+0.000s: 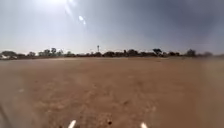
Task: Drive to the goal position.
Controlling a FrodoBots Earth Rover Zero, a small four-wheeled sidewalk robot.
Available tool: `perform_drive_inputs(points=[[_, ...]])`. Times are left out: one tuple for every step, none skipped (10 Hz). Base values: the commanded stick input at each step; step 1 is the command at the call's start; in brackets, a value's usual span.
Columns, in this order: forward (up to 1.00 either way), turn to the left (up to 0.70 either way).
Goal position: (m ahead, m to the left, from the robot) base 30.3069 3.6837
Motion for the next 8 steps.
perform_drive_inputs(points=[[0.7,0.0],[0.7,0.0],[0.7,0.0],[0.7,0.0],[0.7,0.0],[0.7,0.0],[0.7,0.0],[0.7,0.0]])
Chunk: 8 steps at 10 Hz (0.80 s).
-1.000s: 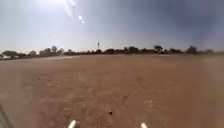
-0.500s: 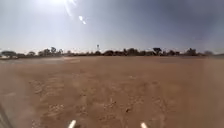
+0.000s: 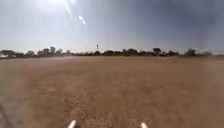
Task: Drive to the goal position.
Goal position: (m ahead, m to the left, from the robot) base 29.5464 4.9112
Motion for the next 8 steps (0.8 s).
perform_drive_inputs(points=[[0.7,0.0],[0.7,0.0],[0.7,0.0],[0.7,0.0],[0.7,0.0],[0.7,0.0],[0.7,0.0],[0.7,0.0]])
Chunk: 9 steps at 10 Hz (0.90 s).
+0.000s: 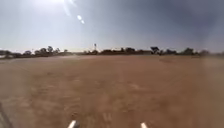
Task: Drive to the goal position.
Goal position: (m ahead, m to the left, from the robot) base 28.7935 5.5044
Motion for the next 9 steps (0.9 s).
perform_drive_inputs(points=[[0.7,0.0],[0.7,0.0],[0.7,0.0],[0.7,0.0],[0.7,0.0],[0.7,0.0],[0.7,0.0],[0.7,0.0],[0.7,0.0]])
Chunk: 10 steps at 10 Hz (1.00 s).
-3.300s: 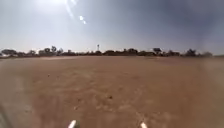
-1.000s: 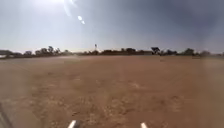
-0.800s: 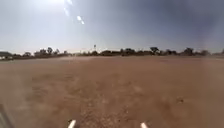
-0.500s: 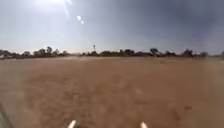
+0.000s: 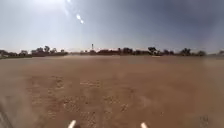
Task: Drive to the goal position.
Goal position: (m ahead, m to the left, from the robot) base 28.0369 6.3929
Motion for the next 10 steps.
perform_drive_inputs(points=[[0.7,0.0],[0.7,0.0],[0.7,0.0],[0.7,0.0],[0.7,0.0],[0.7,0.0],[0.7,0.0],[0.7,0.0],[0.7,0.0],[0.7,0.0]])
